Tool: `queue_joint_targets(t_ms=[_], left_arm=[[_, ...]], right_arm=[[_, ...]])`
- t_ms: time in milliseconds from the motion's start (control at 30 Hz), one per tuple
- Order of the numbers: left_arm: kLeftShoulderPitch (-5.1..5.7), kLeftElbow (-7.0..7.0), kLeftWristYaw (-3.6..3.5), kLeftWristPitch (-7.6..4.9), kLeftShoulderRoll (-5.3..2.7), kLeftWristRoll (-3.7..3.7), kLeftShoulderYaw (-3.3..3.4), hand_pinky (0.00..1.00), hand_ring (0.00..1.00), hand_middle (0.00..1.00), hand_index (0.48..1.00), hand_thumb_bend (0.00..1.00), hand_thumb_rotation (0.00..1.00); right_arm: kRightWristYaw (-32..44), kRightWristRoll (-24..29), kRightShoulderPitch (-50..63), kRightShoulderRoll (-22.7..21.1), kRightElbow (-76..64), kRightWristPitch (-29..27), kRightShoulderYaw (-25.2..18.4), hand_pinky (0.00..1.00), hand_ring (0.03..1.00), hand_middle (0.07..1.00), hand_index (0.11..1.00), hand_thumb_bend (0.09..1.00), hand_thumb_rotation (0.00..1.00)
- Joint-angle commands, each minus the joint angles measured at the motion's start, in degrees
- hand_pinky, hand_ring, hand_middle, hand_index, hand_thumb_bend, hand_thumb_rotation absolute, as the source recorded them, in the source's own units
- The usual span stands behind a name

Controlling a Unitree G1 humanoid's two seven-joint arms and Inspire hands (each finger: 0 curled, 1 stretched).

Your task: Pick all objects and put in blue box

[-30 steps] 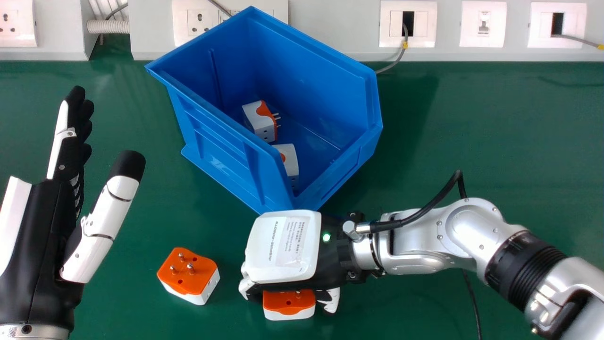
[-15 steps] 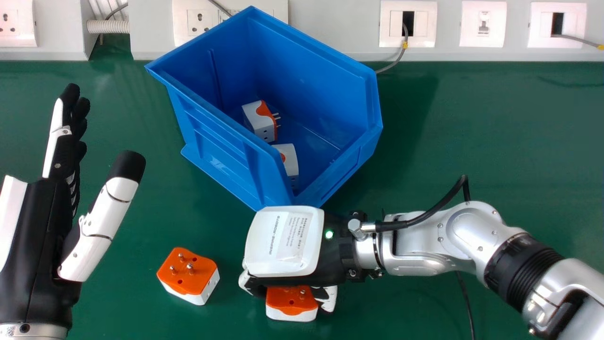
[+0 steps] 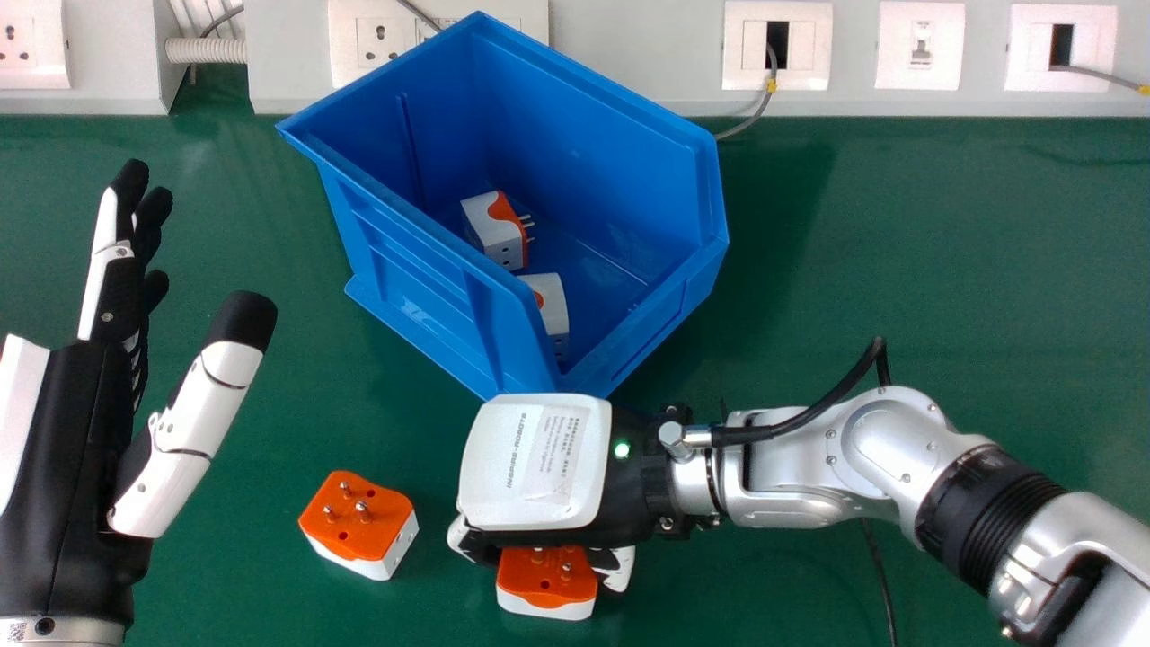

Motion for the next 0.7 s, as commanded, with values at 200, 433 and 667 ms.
queue_joint_targets(t_ms=[200, 433, 667], left_arm=[[-0.09, -0.49, 0.24, -1.24, 0.62, 0.25, 0.75, 0.97, 1.00, 0.99, 1.000, 0.69, 0.86], [-0.17, -0.48, 0.33, -1.19, 0.51, 0.44, 0.53, 0.97, 1.00, 0.99, 1.000, 0.69, 0.86], [-0.48, 0.37, 0.36, -1.39, 0.60, 0.17, 0.75, 0.96, 1.00, 0.99, 1.000, 0.70, 0.86]], right_arm=[[-2.7, 1.1, -2.0, 0.6, -0.3, -0.1, -0.4, 0.02, 0.049, 0.075, 0.468, 0.511, 0.11], [-0.6, 3.3, -1.1, -0.1, -2.8, -0.1, -2.3, 0.02, 0.046, 0.074, 0.468, 0.510, 0.11], [4.3, 7.8, 2.1, -2.6, -10.3, 0.5, -5.8, 0.02, 0.044, 0.074, 0.468, 0.510, 0.11]])
